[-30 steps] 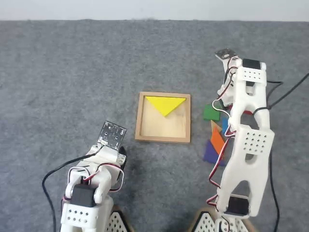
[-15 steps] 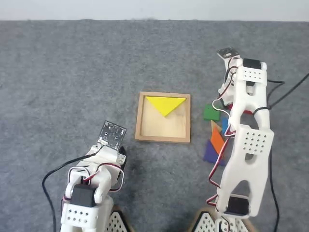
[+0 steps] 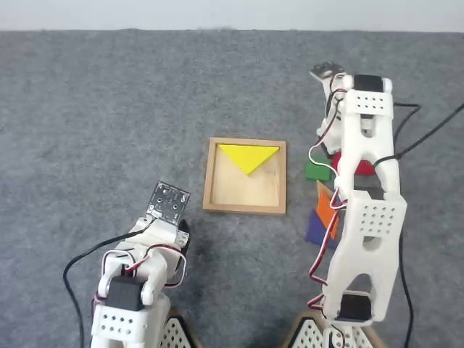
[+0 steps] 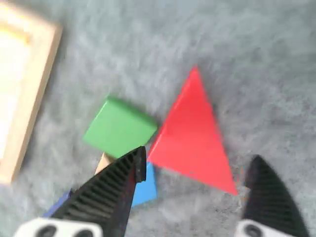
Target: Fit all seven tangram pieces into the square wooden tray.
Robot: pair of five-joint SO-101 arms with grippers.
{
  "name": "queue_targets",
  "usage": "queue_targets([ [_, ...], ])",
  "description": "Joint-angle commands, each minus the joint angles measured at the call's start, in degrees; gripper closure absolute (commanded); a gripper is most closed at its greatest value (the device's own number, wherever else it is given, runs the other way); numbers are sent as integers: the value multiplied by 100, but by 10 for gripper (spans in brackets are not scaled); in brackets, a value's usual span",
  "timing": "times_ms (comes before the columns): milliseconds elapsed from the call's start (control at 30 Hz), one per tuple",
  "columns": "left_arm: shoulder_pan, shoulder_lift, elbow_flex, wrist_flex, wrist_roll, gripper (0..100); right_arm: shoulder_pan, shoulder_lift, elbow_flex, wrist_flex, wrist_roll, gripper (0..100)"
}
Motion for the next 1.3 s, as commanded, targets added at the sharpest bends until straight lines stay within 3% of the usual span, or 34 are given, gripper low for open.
queue_targets([
  [0, 9, 9, -40, -18, 35, 912, -31, -356, -149, 233, 396, 624],
  [400, 9, 9, -40, -18, 35, 912, 127, 532, -149, -13, 967, 624],
  [800, 9, 9, -40, -18, 35, 912, 470, -180, 281, 136, 976, 624],
  [900, 9, 9, -40, -18, 35, 912, 426, -804, 1029, -338, 976, 624],
  [1100, 9, 9, -40, -18, 35, 912, 435, -1543, 3235, -2334, 1231, 623],
  [1267, 9, 9, -40, -18, 35, 912, 426, -1543, 3402, -2563, 1503, 622],
])
